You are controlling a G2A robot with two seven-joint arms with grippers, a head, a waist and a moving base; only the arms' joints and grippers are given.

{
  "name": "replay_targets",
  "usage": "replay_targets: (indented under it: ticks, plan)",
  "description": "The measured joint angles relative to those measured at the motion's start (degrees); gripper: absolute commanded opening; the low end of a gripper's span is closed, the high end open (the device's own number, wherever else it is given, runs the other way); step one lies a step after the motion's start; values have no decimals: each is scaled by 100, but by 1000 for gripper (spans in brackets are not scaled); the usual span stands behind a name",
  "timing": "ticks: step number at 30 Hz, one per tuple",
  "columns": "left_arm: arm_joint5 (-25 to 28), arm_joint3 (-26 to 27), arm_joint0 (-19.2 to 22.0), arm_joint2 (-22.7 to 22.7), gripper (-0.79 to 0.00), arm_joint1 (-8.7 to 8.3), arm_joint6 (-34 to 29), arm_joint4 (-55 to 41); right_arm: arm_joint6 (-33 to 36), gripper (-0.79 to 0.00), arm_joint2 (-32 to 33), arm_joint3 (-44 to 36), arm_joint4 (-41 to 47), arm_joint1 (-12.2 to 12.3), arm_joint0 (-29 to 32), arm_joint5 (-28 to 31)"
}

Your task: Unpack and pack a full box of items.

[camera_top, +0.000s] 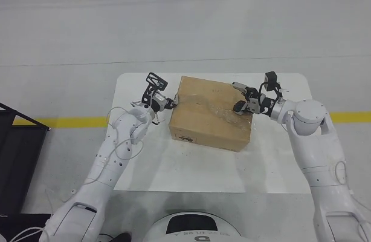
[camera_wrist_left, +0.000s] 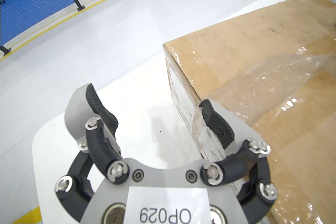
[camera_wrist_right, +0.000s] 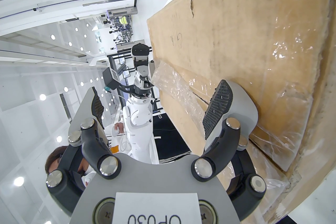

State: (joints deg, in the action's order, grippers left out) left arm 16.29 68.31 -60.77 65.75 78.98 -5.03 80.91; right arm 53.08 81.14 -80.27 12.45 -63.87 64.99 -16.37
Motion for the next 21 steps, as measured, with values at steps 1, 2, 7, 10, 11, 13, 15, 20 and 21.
replay_targets:
  ticks: [1,2,7,10,11,13,15,20,21]
  plan:
    - [6,20,-1,0,0,-1,-9,-4,0,0,0,0,0,0,0,0]
    - [17,40,-4,2,0,-4,-17,-11,0,0,0,0,0,0,0,0]
    - [79,113,-23,34,0,-22,-96,-33,0,0,0,0,0,0,0,0]
    - [103,122,-3,36,0,-27,-164,-39,0,0,0,0,0,0,0,0]
    - [109,121,5,33,0,-29,-189,-37,0,0,0,0,0,0,0,0]
    - [123,113,29,17,0,-31,-267,-11,0,0,0,0,0,0,0,0]
    - [129,92,60,-14,0,-30,-355,24,0,0,0,0,0,0,0,0]
    - [129,60,108,-89,0,-20,-404,50,-145,0,115,29,169,3,78,82]
    - [133,63,116,-108,0,-18,-415,59,-262,0,242,1,292,13,157,181]
